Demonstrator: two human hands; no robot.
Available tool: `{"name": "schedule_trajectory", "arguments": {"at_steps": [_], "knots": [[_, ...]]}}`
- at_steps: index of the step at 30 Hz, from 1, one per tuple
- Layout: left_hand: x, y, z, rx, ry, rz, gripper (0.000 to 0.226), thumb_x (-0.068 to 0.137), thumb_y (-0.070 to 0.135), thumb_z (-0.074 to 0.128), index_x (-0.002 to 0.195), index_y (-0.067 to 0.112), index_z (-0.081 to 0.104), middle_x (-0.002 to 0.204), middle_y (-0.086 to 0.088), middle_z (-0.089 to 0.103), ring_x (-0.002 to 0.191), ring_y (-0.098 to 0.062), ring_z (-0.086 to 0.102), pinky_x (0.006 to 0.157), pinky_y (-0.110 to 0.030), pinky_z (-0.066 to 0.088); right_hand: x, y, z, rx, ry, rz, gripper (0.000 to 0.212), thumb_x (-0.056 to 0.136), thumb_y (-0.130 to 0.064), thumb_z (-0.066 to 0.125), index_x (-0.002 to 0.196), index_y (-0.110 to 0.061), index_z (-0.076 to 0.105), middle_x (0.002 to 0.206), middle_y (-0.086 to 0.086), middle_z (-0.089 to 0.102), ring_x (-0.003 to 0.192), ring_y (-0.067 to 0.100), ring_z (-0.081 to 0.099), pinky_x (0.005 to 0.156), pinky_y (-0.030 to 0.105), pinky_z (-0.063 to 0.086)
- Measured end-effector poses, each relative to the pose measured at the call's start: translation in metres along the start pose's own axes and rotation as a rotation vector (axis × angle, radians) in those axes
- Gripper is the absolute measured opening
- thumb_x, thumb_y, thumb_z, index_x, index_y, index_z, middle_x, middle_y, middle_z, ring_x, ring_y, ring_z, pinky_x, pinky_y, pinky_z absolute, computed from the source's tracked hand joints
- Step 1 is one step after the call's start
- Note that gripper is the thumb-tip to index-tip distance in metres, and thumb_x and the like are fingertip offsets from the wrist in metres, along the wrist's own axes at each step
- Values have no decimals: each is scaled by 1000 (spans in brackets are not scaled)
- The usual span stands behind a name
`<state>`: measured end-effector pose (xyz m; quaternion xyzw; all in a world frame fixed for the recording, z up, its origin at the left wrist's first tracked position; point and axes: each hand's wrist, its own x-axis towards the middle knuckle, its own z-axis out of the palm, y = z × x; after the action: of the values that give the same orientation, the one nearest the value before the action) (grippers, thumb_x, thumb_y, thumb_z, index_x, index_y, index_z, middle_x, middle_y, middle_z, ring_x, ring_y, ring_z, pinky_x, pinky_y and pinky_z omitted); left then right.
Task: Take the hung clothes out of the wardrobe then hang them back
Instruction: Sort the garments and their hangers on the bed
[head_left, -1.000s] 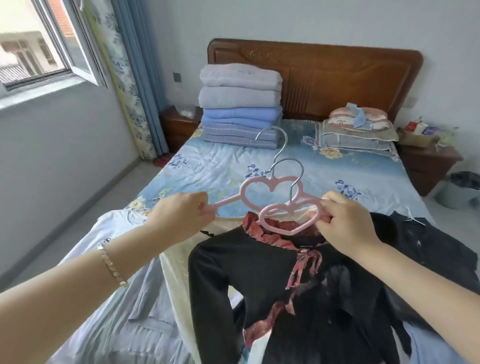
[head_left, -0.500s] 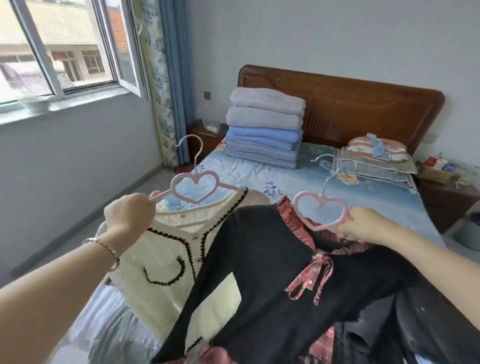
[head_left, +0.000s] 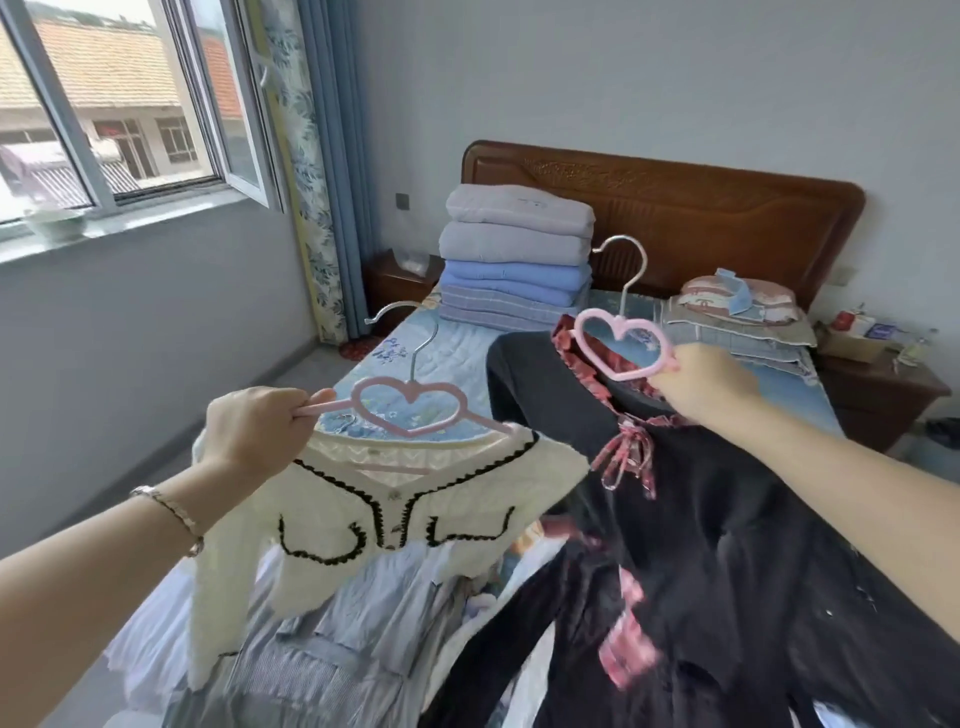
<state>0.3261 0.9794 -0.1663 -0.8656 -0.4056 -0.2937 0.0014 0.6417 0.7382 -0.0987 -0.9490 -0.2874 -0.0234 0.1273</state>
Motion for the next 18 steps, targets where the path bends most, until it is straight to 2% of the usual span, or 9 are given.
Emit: {"name": "schedule_trajectory", "arguments": {"at_steps": [3,4,6,9,10,11,12,14,18], "knots": [[-5,28,-4,-82,5,64,47,89,43,55,54,13,66,41,4,42,45,-27,43,46,-23,29,-12,-23,-2,116,-29,-139,25,91,-32,52,83,-12,63,93,17,63,97,37,59,69,32,40],[-6,39,-6,-102,-10,90,47,89,43,53,56,13,67,42,3,44,46,-27,43,47,-24,31,-18,-30,-5,185,-68,-185,26,90,-31,52,72,-14,57,80,13,59,89,35,58,63,32,37],[-7,63,-6,-127,-55,106,47,91,41,51,59,11,66,48,-3,49,52,-30,46,51,-30,36,-31,-42,-12,324,-179,-270,34,92,-36,51,71,-9,52,68,6,51,75,31,56,56,30,33],[-5,84,-4,-122,-121,34,48,94,39,49,53,13,51,53,-5,49,59,-31,48,57,-33,40,-46,-48,-22,500,-324,-362,74,89,-61,37,98,10,57,92,18,62,83,34,59,70,33,43],[-4,88,-3,-130,-126,16,50,94,41,48,51,15,47,52,-3,48,59,-30,49,57,-33,40,-50,-45,-26,501,-353,-404,88,81,-73,34,99,10,58,92,15,63,81,27,59,72,34,42],[-3,91,-2,-146,-121,8,51,94,43,47,50,16,46,50,-2,47,58,-29,49,57,-33,40,-54,-42,-28,459,-356,-447,90,73,-81,35,84,5,57,77,7,56,68,17,51,67,31,36],[-3,93,-1,-171,-111,10,52,93,44,47,49,16,45,49,-1,47,56,-29,49,56,-33,39,-56,-38,-28,398,-345,-470,76,70,-81,43,69,-5,48,67,0,43,59,11,40,61,29,28],[-3,101,0,-215,-90,16,54,93,43,49,47,17,40,45,2,42,54,-28,45,55,-32,35,-62,-29,-25,271,-303,-492,52,76,-62,61,65,-17,37,62,-7,32,56,10,30,57,28,21],[-2,116,4,-234,-64,26,47,91,37,54,53,15,40,50,0,43,59,-30,44,56,-31,33,-66,-16,-18,305,-188,-510,37,80,-46,66,78,-12,54,61,-7,39,58,12,36,57,29,26]]}}
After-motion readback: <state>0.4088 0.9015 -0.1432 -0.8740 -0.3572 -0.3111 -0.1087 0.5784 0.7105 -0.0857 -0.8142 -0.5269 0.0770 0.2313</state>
